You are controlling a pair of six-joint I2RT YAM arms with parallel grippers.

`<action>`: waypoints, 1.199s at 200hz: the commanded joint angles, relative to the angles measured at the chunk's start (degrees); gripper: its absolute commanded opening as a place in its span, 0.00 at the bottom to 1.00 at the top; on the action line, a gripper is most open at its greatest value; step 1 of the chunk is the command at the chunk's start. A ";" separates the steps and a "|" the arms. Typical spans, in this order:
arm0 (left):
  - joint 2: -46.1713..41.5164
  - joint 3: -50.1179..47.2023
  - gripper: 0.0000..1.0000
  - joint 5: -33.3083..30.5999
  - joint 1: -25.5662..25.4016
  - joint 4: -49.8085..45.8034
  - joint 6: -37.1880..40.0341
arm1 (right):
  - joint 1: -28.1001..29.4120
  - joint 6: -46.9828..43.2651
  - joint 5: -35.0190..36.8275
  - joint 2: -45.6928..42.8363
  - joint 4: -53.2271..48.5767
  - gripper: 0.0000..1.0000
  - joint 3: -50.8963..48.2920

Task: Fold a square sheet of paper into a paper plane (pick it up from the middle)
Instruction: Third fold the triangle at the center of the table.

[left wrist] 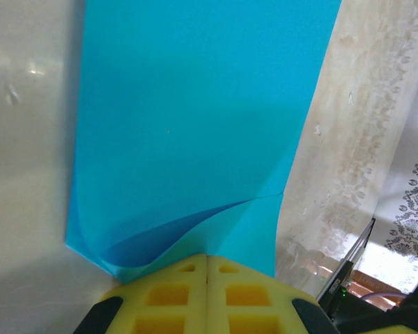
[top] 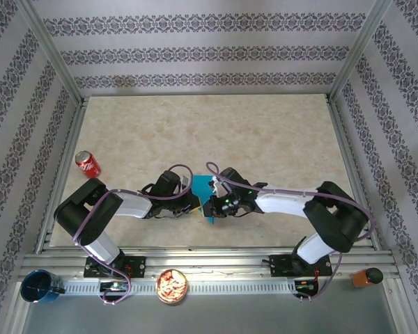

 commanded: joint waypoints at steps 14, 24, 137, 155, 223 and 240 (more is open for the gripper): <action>0.39 -1.71 0.00 -3.25 -0.35 -3.04 0.65 | -0.73 0.06 -0.23 4.53 0.12 0.14 3.28; 0.44 -1.74 0.00 -3.15 -0.35 -2.90 0.63 | -1.03 0.44 0.07 5.39 0.05 0.14 2.91; 0.55 -0.50 0.00 -3.67 4.50 -5.06 3.81 | -2.62 -1.02 1.47 6.60 -2.06 0.05 -6.61; 1.17 -0.36 0.00 -3.47 5.99 -5.06 4.26 | -2.81 -1.29 1.51 6.40 -2.27 0.05 -6.43; -3.33 4.76 0.00 -7.53 9.01 -20.50 9.30 | -3.19 -2.16 2.02 5.54 -3.41 0.05 -6.30; -5.28 6.97 0.00 -7.57 9.02 -24.48 11.03 | -3.28 -2.36 2.08 5.37 -3.63 0.05 -5.96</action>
